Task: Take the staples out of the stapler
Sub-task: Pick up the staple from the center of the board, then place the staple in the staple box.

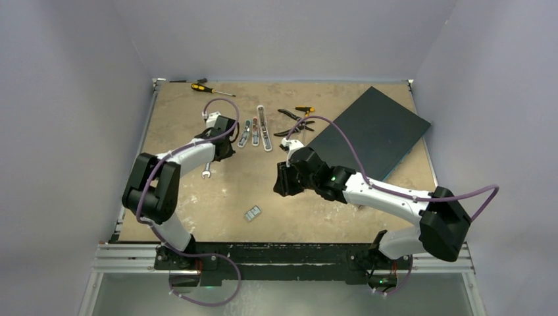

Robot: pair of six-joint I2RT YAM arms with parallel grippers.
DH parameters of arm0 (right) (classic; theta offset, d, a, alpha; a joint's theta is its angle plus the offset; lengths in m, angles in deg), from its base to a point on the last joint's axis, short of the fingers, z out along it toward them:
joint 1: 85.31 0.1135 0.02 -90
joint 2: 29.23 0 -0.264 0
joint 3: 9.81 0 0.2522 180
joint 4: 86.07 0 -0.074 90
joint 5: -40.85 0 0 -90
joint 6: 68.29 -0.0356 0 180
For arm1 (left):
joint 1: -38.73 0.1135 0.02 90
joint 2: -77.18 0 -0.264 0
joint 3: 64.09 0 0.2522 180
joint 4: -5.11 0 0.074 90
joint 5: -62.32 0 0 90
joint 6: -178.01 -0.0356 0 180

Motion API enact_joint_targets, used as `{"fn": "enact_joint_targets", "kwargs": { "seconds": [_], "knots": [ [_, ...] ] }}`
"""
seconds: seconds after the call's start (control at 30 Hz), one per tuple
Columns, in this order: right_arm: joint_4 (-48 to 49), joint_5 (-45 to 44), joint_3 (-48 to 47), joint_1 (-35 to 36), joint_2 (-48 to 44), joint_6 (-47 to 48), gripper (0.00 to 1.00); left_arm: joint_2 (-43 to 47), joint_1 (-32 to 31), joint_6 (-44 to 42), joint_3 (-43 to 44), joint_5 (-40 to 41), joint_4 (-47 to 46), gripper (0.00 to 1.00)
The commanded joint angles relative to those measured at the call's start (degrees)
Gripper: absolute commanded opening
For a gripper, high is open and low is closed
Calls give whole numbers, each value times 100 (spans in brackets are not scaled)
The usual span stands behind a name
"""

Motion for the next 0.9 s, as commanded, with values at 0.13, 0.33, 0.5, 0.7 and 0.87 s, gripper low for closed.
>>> {"fn": "enact_joint_targets", "kwargs": {
  "seconds": [0.13, 0.33, 0.5, 0.7, 0.87],
  "knots": [
    [-58, -598, 80, -28, -594, 24, 35, 1207, -961, 645, -539, -330, 514, 10],
    [-240, -1020, 213, -85, -999, -35, 36, 2146, -1771, 1076, -1079, -725, 711, 10],
    [-358, -1236, 338, -129, -1296, -101, 38, 2590, -2561, 797, -1303, -879, 668, 9],
    [-539, -1425, 386, -149, -1444, -161, 39, 2596, -3279, 616, -1650, -1147, 294, 9],
    [-584, -1435, 383, -149, -1459, -183, 39, 2683, -3548, 405, -1859, -1086, 354, 8]
  ]
}}
